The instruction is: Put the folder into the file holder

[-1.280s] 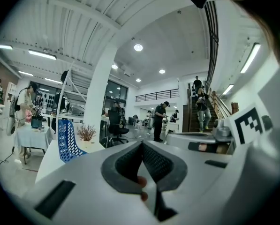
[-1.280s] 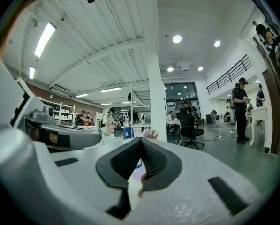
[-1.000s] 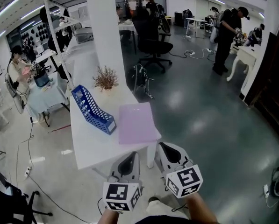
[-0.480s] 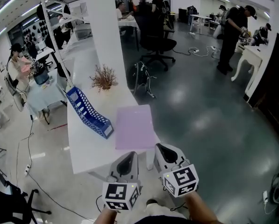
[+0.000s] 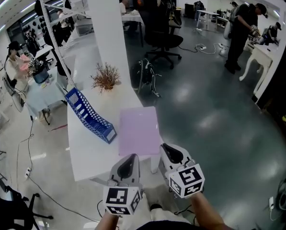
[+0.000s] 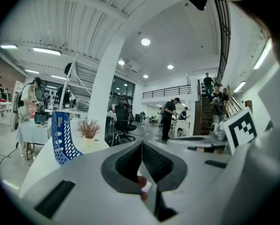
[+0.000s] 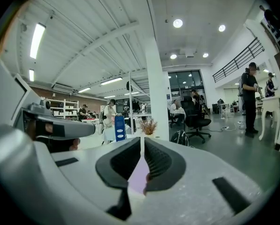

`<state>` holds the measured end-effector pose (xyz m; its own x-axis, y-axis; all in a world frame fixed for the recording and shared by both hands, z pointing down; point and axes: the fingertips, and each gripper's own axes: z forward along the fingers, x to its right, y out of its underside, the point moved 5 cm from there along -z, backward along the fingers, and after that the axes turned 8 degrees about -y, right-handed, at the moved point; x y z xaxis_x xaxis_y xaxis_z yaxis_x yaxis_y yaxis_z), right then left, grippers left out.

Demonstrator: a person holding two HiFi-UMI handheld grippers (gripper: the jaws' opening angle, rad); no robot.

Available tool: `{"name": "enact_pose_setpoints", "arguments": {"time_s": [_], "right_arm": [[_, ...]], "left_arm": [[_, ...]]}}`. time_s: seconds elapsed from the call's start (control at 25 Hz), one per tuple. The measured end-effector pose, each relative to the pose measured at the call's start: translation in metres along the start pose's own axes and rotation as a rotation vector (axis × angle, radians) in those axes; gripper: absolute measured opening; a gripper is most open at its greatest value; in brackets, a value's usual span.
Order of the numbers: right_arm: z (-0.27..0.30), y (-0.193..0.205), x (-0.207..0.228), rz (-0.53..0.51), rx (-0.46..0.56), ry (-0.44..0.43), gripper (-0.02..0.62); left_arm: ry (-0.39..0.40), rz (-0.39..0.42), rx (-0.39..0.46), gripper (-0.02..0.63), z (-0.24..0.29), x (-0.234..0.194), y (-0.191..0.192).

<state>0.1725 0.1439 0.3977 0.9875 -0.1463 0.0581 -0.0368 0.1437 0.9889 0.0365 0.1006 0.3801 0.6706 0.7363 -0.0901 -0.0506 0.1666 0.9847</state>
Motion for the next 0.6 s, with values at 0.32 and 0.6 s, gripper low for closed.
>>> {"name": "enact_pose_setpoints", "arguments": {"time_s": [0.32,0.6], "right_arm": [[0.039,0.005,0.017,0.006,-0.027,0.043,0.005],[0.071,0.010,0.036,0.027,-0.055,0.073,0.028]], "left_arm": [[0.026,0.024,0.005,0.005,0.032,-0.027,-0.004],[0.051,0.024,-0.003,0.005,0.059,-0.047,-0.003]]}}
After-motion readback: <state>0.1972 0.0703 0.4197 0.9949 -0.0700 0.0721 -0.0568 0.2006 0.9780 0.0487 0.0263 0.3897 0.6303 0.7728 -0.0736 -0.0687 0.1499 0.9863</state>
